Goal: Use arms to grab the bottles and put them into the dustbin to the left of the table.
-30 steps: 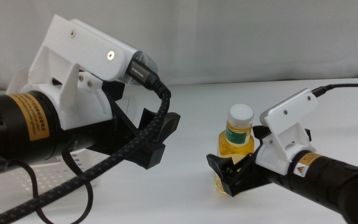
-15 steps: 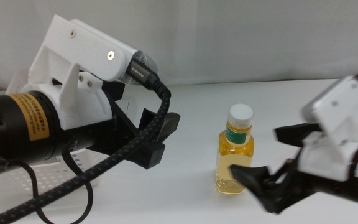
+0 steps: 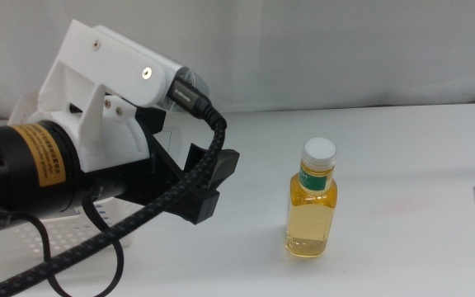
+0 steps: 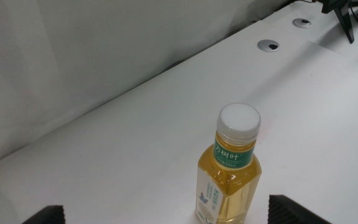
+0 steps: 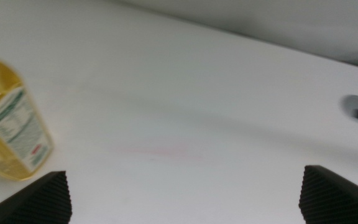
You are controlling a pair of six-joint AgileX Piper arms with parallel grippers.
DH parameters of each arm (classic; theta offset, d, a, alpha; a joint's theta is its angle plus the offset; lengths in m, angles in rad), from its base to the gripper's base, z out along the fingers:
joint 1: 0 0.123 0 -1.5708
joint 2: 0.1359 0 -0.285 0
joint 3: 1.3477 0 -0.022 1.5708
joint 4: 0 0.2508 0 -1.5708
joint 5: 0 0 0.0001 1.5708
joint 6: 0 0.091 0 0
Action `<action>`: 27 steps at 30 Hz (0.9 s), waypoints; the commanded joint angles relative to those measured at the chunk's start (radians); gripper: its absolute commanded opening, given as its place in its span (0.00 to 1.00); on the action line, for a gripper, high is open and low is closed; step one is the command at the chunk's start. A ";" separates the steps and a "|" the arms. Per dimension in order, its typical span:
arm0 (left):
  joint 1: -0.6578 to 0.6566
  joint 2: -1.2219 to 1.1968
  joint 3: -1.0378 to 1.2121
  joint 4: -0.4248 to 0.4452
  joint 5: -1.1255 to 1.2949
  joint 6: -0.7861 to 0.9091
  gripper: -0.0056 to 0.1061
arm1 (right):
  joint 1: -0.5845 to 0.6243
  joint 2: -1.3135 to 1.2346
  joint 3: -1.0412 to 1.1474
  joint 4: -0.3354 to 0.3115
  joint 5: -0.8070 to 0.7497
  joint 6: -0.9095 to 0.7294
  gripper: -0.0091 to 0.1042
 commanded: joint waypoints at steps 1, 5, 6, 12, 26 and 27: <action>-0.005 0.001 0.005 -0.010 0.001 -0.008 0.80 | -0.048 -0.043 -0.020 -0.014 0.045 -0.014 0.99; -0.005 0.001 0.030 -0.010 -0.072 0.001 0.80 | -0.065 -0.068 -0.024 -0.028 0.075 -0.016 0.99; -0.005 0.001 0.046 -0.010 -0.102 0.003 0.80 | -0.065 -0.069 -0.024 -0.030 0.077 -0.016 0.99; -0.005 0.001 0.208 -0.010 -0.304 -0.022 0.80 | -0.065 -0.069 -0.024 -0.030 0.061 -0.016 0.99; -0.019 0.043 0.506 -0.002 -0.803 -0.022 0.80 | -0.065 -0.067 -0.024 -0.028 0.008 -0.011 0.99; -0.030 0.067 0.514 -0.002 -0.823 -0.022 0.80 | -0.065 -0.067 -0.024 -0.028 -0.001 -0.011 0.99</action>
